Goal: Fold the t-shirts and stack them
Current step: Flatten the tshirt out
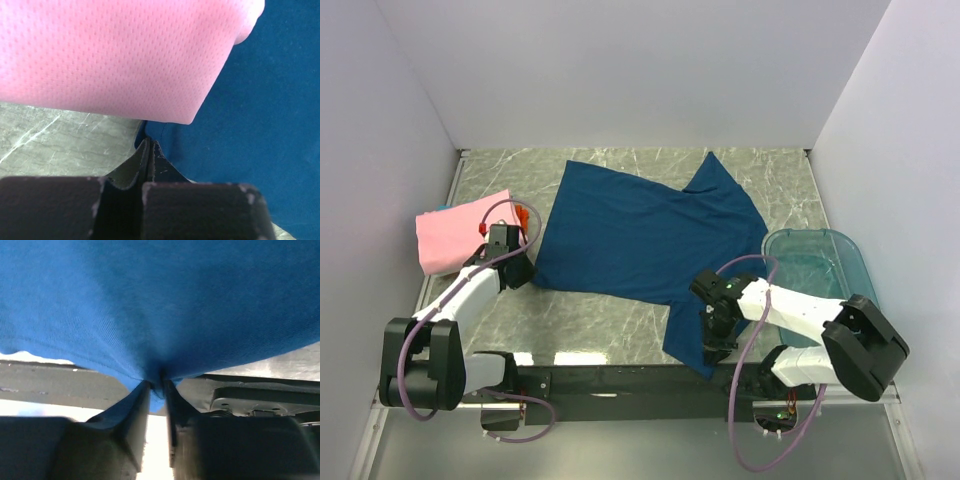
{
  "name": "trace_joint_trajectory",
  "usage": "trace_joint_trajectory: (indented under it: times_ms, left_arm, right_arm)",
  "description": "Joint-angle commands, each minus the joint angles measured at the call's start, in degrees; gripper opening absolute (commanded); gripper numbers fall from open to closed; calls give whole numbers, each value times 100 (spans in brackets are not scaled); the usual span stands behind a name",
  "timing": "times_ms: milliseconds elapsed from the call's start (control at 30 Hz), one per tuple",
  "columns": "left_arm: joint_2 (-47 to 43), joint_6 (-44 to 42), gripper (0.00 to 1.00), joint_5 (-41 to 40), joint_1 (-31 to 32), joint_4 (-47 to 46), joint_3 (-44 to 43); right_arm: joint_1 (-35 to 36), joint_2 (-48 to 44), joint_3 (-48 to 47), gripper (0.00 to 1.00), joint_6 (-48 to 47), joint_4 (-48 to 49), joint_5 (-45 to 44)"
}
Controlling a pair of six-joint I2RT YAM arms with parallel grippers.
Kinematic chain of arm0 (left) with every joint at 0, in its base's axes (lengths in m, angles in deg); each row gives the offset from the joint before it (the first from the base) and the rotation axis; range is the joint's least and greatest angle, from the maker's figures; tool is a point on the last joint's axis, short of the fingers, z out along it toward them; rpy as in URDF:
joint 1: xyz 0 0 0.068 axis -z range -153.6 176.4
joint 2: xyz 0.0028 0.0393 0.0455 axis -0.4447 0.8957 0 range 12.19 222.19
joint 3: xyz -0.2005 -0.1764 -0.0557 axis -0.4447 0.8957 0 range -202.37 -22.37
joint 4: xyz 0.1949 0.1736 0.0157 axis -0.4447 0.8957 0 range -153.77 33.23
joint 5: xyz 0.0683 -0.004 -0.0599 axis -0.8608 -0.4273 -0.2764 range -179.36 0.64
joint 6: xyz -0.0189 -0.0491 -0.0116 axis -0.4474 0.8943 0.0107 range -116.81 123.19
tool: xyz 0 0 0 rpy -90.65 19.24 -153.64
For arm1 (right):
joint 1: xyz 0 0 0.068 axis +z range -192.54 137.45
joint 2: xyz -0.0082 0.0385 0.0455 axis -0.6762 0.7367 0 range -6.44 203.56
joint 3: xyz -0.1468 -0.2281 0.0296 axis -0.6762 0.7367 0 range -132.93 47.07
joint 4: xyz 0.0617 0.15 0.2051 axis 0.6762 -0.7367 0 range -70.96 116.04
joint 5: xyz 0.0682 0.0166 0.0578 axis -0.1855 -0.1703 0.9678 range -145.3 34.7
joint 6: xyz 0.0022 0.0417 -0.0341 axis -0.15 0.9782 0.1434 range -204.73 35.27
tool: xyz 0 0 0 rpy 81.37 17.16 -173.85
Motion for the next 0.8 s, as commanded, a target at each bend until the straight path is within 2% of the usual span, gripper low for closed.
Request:
trace_joint_trajectory:
  times_ms: [0, 133, 433, 633, 667, 767]
  left_arm:
    - [-12, -84, 1, 31, -25, -84, -156]
    - [-47, -93, 0, -22, -25, -58, -182]
    - [-74, -137, 1, -13, -34, 83, -253]
    - [-12, -154, 1, 40, -52, 83, -279]
    - [-3, -163, 0, 48, -52, 91, -270]
    - [-30, -154, 1, 40, -61, 118, -279]
  right_arm:
    - [46, 38, -9, 16, 24, 57, -86]
    - [46, -15, -168, 1, -126, -198, -156]
    - [46, -507, -817, 0, -144, -1314, -288]
    - [46, -51, -2293, 0, -372, -1973, -613]
    - [46, 54, -2713, 2, -390, -2087, -770]
    - [37, 205, -3242, 19, -381, -2185, -981]
